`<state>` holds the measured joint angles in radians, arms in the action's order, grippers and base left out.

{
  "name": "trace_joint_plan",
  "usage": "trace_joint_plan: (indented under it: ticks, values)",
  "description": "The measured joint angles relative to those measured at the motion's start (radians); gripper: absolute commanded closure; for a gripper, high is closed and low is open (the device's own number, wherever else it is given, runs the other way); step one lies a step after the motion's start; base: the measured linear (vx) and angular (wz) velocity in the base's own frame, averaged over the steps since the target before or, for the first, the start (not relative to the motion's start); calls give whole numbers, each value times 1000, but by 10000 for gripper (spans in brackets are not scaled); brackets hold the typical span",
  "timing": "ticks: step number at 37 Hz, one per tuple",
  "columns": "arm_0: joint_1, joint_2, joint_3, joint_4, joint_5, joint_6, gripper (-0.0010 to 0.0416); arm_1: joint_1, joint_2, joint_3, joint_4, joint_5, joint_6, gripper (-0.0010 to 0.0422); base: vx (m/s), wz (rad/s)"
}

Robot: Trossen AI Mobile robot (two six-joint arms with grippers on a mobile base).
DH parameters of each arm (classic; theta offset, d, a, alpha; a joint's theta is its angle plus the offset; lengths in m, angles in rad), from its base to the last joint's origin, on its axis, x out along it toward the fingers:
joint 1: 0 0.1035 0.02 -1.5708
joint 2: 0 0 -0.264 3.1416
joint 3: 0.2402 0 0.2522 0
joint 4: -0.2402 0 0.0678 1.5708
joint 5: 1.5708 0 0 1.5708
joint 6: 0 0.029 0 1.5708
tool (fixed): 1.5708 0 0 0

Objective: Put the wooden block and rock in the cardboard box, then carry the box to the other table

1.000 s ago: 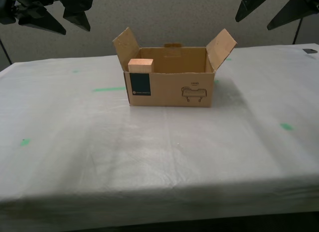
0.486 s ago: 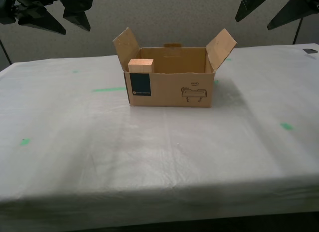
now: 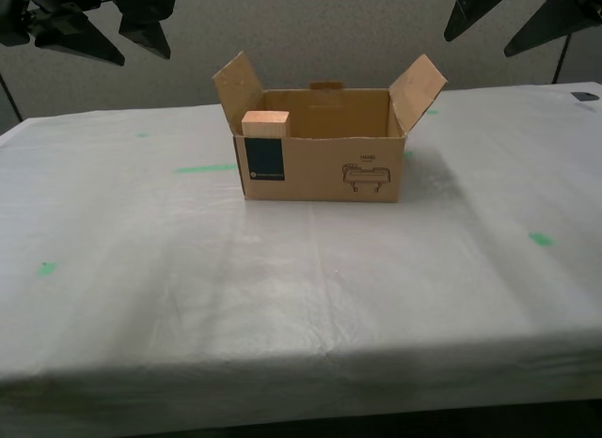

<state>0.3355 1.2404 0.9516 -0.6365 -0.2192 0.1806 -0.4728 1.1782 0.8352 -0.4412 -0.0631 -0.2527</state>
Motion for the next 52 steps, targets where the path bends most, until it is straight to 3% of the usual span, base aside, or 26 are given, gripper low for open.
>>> trace_joint_plan:
  ticks: [52]
  values:
    - [0, 0, 0, 0, 0, 0, 16, 0, 0, 0, 0, 0, 0, 144, 0, 0]
